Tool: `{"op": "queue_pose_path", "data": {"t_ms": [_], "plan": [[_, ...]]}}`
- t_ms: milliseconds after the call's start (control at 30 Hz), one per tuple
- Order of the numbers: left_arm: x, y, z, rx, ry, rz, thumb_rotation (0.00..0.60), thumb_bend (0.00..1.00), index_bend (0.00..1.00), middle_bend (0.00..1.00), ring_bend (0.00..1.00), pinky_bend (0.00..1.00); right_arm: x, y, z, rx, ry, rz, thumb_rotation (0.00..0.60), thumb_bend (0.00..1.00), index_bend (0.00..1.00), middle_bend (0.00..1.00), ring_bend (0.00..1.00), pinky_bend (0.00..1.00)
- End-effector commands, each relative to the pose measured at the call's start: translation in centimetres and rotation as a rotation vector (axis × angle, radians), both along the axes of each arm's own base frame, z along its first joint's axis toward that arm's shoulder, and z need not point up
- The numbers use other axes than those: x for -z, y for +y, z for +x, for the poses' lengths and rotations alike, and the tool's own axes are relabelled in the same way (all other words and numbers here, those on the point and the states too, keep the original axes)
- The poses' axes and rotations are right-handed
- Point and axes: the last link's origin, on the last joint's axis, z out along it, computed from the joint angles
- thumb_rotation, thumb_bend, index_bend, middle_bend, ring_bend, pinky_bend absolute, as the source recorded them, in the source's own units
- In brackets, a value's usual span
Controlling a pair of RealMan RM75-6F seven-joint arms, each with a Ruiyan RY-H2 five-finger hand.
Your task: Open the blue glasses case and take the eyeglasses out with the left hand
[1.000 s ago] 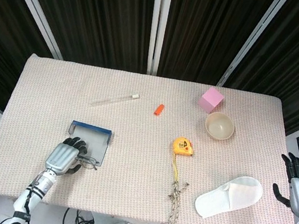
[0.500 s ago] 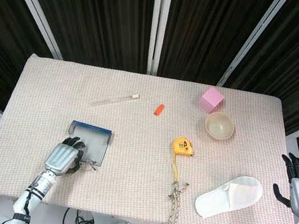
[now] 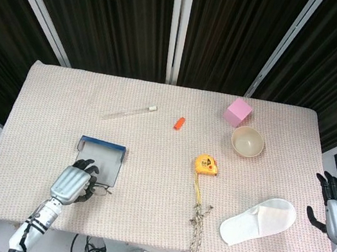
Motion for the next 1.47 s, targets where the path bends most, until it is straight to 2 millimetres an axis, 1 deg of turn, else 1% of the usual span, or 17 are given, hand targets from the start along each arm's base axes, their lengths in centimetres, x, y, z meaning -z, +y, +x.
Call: {"op": "queue_pose_path", "data": {"t_ms": [33, 67, 133, 167, 200, 233, 300, 367, 500, 667, 833, 967, 1067, 1133, 1200, 1300, 1467], "plan": [[0.3, -0.7, 0.1, 0.001, 0.019, -0.053, 0.6, 0.4, 0.72, 0.3, 0.14, 0.22, 0.0, 0.0, 0.0, 0.0, -0.001, 0.0, 0.6, 0.33, 0.0, 0.0, 0.0, 0.0], [0.5, -0.8, 0.1, 0.005, 0.023, -0.065, 0.6, 0.4, 0.69, 0.3, 0.15, 0.22, -0.1, 0.1, 0.0, 0.0, -0.002, 0.0, 0.6, 0.33, 0.0, 0.0, 0.0, 0.0], [0.8, -0.9, 0.2, 0.015, 0.03, -0.084, 0.6, 0.38, 0.6, 0.3, 0.15, 0.21, -0.1, 0.1, -0.1, 0.001, -0.003, -0.001, 0.6, 0.33, 0.0, 0.0, 0.0, 0.0], [1.0, -0.9, 0.1, 0.021, 0.034, -0.096, 0.6, 0.36, 0.5, 0.3, 0.15, 0.21, -0.1, 0.1, -0.1, 0.001, -0.003, -0.001, 0.6, 0.33, 0.0, 0.0, 0.0, 0.0], [1.1, -0.9, 0.0, 0.028, 0.043, -0.112, 0.6, 0.33, 0.35, 0.29, 0.15, 0.21, -0.1, 0.1, -0.1, 0.001, -0.004, -0.003, 0.6, 0.33, 0.0, 0.0, 0.0, 0.0], [1.2, -0.9, -0.1, 0.03, 0.046, -0.12, 0.6, 0.29, 0.24, 0.29, 0.15, 0.2, -0.2, 0.1, -0.1, 0.001, -0.004, -0.004, 0.6, 0.33, 0.0, 0.0, 0.0, 0.0], [1.2, -0.8, -0.2, 0.03, 0.044, -0.129, 0.6, 0.22, 0.07, 0.25, 0.14, 0.19, -0.2, 0.0, -0.1, 0.002, -0.005, -0.006, 0.6, 0.33, 0.0, 0.0, 0.0, 0.0], [1.1, -0.7, -0.2, 0.029, 0.038, -0.129, 0.6, 0.17, 0.01, 0.21, 0.12, 0.18, -0.2, 0.0, -0.1, 0.003, -0.004, -0.005, 0.6, 0.33, 0.0, 0.0, 0.0, 0.0], [0.7, -0.4, -0.2, 0.035, 0.022, -0.113, 0.6, 0.12, 0.0, 0.12, 0.05, 0.15, -0.1, 0.0, -0.1, 0.002, -0.002, -0.005, 0.6, 0.33, 0.0, 0.0, 0.0, 0.0], [-0.3, -0.1, 0.1, 0.04, 0.01, -0.091, 0.6, 0.12, 0.0, 0.1, 0.02, 0.12, -0.1, 0.0, 0.0, -0.001, -0.003, -0.007, 0.6, 0.33, 0.0, 0.0, 0.0, 0.0], [-3.6, 0.9, 0.4, 0.02, 0.058, -0.037, 0.6, 0.12, 0.0, 0.05, 0.0, 0.07, -0.2, 0.0, 0.1, -0.006, -0.003, -0.009, 0.6, 0.33, 0.0, 0.0, 0.0, 0.0], [-6.8, 2.0, -0.1, -0.006, 0.055, 0.105, 0.6, 0.15, 0.0, 0.04, 0.0, 0.06, -0.3, 0.1, 0.2, -0.01, -0.006, -0.014, 0.6, 0.33, 0.0, 0.0, 0.0, 0.0], [-9.6, 3.0, -1.2, 0.038, 0.048, 0.289, 0.6, 0.15, 0.02, 0.04, 0.0, 0.05, -0.4, 0.2, 0.5, -0.024, -0.013, -0.031, 0.6, 0.33, 0.0, 0.0, 0.0, 0.0], [-11.5, 3.3, -2.8, 0.064, 0.05, 0.423, 0.6, 0.16, 0.04, 0.04, 0.0, 0.04, -0.5, 0.2, 0.7, -0.041, -0.016, -0.047, 0.6, 0.33, 0.0, 0.0, 0.0, 0.0], [-13.1, 3.2, -4.5, 0.034, 0.066, 0.492, 0.6, 0.15, 0.05, 0.04, 0.0, 0.03, -0.6, 0.4, 0.9, -0.052, -0.01, -0.063, 0.6, 0.33, 0.0, 0.0, 0.0, 0.0], [-14.7, 2.6, -6.6, -0.057, 0.088, 0.503, 0.6, 0.15, 0.05, 0.04, 0.0, 0.02, -0.5, 0.5, 0.7, -0.042, 0.007, -0.07, 0.6, 0.33, 0.0, 0.0, 0.0, 0.0], [-16.0, 1.5, -9.2, -0.158, 0.133, 0.462, 0.6, 0.15, 0.05, 0.01, 0.0, 0.01, -0.3, 0.6, 0.6, -0.01, 0.026, -0.06, 0.6, 0.33, 0.0, 0.0, 0.0, 0.0]]}}
